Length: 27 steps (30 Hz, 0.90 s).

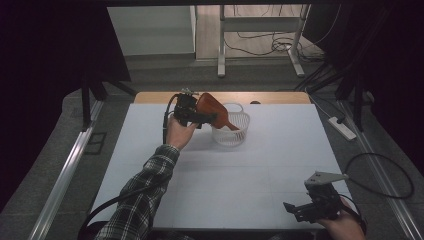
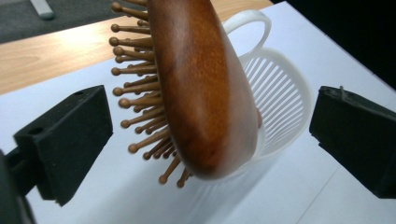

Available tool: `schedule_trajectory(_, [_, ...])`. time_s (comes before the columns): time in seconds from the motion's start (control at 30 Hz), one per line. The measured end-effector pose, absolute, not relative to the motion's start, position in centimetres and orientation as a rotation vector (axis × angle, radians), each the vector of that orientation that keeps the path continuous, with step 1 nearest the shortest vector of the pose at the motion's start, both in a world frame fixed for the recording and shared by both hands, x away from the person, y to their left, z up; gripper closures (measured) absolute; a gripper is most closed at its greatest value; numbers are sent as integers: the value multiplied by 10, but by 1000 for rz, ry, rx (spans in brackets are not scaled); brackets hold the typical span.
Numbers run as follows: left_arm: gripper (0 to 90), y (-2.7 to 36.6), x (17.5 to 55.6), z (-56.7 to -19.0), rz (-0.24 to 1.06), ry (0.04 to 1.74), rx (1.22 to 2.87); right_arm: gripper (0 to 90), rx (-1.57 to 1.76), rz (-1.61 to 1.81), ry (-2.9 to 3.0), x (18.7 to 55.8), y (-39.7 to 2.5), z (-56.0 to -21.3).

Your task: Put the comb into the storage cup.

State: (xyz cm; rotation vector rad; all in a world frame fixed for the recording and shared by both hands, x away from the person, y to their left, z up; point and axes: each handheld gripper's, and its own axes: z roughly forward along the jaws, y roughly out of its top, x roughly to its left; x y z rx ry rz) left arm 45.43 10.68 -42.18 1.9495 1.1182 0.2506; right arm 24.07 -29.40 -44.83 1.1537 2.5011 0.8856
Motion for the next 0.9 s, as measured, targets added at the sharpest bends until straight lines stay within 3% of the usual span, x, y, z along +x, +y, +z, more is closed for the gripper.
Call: schedule_trajectory(0.9, [0, 122, 430, -420, 341, 1007, 2014, 6, 1153, 876, 2497, 240, -293, -448])
